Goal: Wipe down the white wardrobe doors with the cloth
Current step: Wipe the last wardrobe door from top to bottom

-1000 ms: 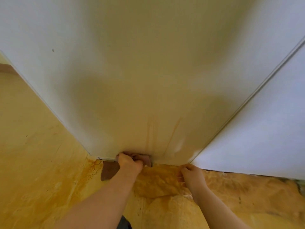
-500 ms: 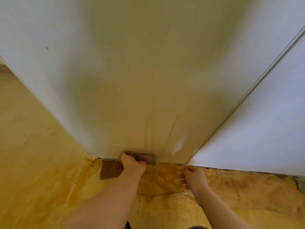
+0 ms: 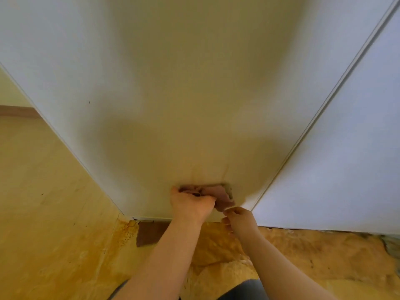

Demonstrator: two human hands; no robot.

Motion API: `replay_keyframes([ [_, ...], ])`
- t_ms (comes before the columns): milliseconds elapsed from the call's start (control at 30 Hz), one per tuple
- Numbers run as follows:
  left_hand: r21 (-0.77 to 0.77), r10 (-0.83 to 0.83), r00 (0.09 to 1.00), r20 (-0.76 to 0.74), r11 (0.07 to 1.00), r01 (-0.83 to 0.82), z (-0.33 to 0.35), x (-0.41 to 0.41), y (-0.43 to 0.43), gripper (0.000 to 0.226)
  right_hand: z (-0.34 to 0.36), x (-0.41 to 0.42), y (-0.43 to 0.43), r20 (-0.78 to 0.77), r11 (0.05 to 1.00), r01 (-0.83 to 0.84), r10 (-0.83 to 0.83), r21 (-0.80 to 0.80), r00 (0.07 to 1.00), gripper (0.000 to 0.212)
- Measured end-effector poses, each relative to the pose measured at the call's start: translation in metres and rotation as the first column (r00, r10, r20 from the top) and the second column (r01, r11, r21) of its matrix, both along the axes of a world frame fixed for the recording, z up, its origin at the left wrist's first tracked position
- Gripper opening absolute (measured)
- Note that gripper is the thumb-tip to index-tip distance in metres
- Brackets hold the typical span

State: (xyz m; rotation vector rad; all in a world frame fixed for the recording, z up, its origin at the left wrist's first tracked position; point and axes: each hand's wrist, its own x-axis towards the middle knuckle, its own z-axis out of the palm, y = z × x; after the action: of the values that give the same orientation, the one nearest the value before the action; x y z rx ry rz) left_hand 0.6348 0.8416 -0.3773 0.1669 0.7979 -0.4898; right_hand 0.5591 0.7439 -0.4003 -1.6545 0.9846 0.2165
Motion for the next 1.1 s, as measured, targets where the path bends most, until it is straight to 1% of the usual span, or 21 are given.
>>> replay_keyframes([
  [33,0.055,0.026,0.999,-0.038,0.998,-0.024,-0.009,-0.001,-0.001,0.033,0.004,0.002,0.001,0.009,1.0,-0.015,0.015,-0.018,1.0,0.012],
  [67,0.121,0.016,0.998,-0.068,0.993,-0.008,-0.013,0.0,-0.002,0.03,0.007,0.004,0.002,0.015,0.999,-0.027,0.028,-0.037,1.0,0.013],
  [100,0.146,-0.01,0.998,-0.067,0.989,0.02,-0.013,0.003,-0.002,0.025,0.01,0.005,0.002,0.024,0.999,-0.029,0.03,-0.046,0.999,0.014],
  [167,0.096,-0.052,0.999,0.001,0.994,0.052,0.003,0.007,0.003,0.021,0.012,0.004,0.001,0.027,1.0,-0.006,0.006,-0.017,1.0,0.016],
  [267,-0.022,-0.071,0.995,0.074,0.997,0.073,0.051,0.011,0.015,0.037,0.017,-0.001,-0.003,-0.001,0.998,0.049,-0.049,0.027,0.999,0.021],
  [367,-0.023,-0.094,0.992,0.081,0.995,0.097,0.074,0.011,0.018,0.055,0.021,0.0,-0.012,0.013,0.997,0.08,-0.08,0.015,0.997,0.022],
  [433,-0.014,-0.057,0.995,0.078,0.998,0.058,0.057,0.006,0.013,0.042,0.022,0.002,-0.014,0.017,0.996,0.089,-0.09,0.022,0.996,0.022],
  [500,0.057,-0.002,1.0,0.014,0.998,0.001,0.042,0.001,0.01,0.027,0.024,0.002,-0.011,0.014,0.997,0.079,-0.079,0.015,0.997,0.02],
  [533,0.094,0.007,1.0,-0.017,0.996,-0.006,0.043,0.002,0.01,0.026,0.025,0.003,-0.009,0.019,0.998,0.069,-0.069,0.01,0.997,0.02],
  [567,0.094,0.007,1.0,-0.02,0.996,-0.005,0.046,0.005,0.012,0.03,0.026,0.003,-0.008,0.03,0.998,0.062,-0.062,0.008,0.998,0.019],
  [667,0.045,-0.091,0.993,0.069,0.995,0.088,0.082,0.012,0.025,0.043,0.026,0.006,-0.008,0.038,0.998,0.066,-0.066,0.015,0.997,0.016],
  [733,0.022,-0.169,0.976,0.14,0.986,0.168,0.098,0.018,0.03,0.043,0.025,0.006,-0.01,0.037,0.996,0.085,-0.086,0.014,0.996,0.015],
  [767,0.015,-0.188,0.972,0.144,0.982,0.187,0.097,0.019,0.029,0.036,0.025,0.006,-0.011,0.037,0.995,0.095,-0.096,0.015,0.995,0.015],
  [800,-0.012,-0.166,0.978,0.125,0.986,0.169,0.089,0.019,0.025,0.025,0.024,0.006,-0.012,0.033,0.995,0.099,-0.1,0.015,0.994,0.015],
  [833,-0.01,-0.132,0.987,0.096,0.991,0.134,0.079,0.016,0.019,0.021,0.022,0.006,-0.012,0.025,0.995,0.096,-0.097,0.016,0.995,0.015],
  [900,0.073,-0.122,0.992,0.03,0.99,0.12,0.057,0.004,0.013,0.022,0.022,0.004,-0.006,0.01,0.997,0.074,-0.074,0.018,0.997,0.017],
  [967,0.1,-0.124,0.992,-0.002,0.987,0.123,0.044,-0.002,0.011,0.021,0.022,0.003,-0.002,0.019,0.999,0.048,-0.048,0.011,0.999,0.019],
  [1000,0.124,-0.093,0.995,0.018,0.988,0.09,0.048,-0.004,0.01,0.024,0.022,0.003,-0.002,0.026,0.999,0.039,-0.039,0.005,0.999,0.019],
  [1033,0.158,-0.039,0.996,0.079,0.987,0.026,0.057,-0.008,0.008,0.031,0.022,0.002,-0.002,0.027,0.999,0.038,-0.038,0.0,0.999,0.018],
  [1067,0.216,0.002,0.977,0.213,0.975,-0.049,0.069,-0.013,0.003,0.036,0.023,0.001,-0.003,0.023,0.999,0.045,-0.045,-0.002,0.999,0.018],
  [1100,0.347,-0.014,0.92,0.391,0.928,-0.133,0.083,-0.02,-0.005,0.035,0.023,-0.001,-0.005,0.017,0.998,0.056,-0.056,-0.003,0.998,0.017],
])
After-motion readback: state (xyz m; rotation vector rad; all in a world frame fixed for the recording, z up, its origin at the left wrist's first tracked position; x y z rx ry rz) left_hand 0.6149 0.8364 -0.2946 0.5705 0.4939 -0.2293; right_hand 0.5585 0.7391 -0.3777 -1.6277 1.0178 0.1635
